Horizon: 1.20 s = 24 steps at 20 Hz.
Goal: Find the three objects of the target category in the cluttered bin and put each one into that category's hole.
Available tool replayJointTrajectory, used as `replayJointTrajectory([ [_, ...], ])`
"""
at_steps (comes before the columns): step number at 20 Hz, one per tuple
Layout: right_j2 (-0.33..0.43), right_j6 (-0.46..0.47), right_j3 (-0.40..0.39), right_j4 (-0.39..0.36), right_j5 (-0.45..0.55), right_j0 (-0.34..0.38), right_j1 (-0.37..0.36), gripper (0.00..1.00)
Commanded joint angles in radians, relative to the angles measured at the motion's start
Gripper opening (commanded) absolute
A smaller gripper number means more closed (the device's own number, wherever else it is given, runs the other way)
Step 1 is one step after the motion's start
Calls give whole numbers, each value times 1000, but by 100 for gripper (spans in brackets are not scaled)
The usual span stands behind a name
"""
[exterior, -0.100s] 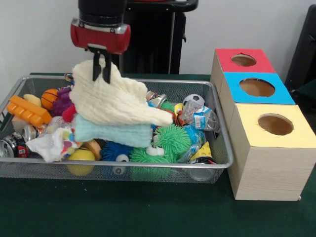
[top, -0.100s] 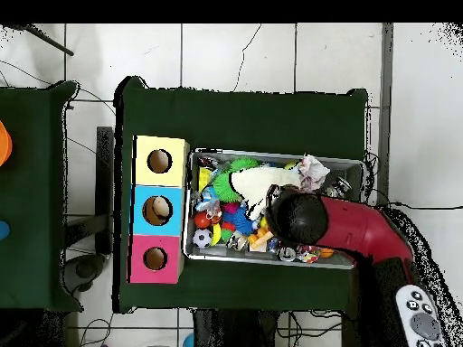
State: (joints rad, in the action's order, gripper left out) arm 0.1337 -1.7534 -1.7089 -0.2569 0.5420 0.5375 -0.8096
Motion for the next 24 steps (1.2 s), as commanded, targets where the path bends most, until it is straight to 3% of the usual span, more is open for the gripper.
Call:
replayJointTrajectory([
  [1, 155, 188, -14, -12, 98, 86, -42, 0],
  [24, 310, 251, -24, -132, 93, 254, -15, 0],
])
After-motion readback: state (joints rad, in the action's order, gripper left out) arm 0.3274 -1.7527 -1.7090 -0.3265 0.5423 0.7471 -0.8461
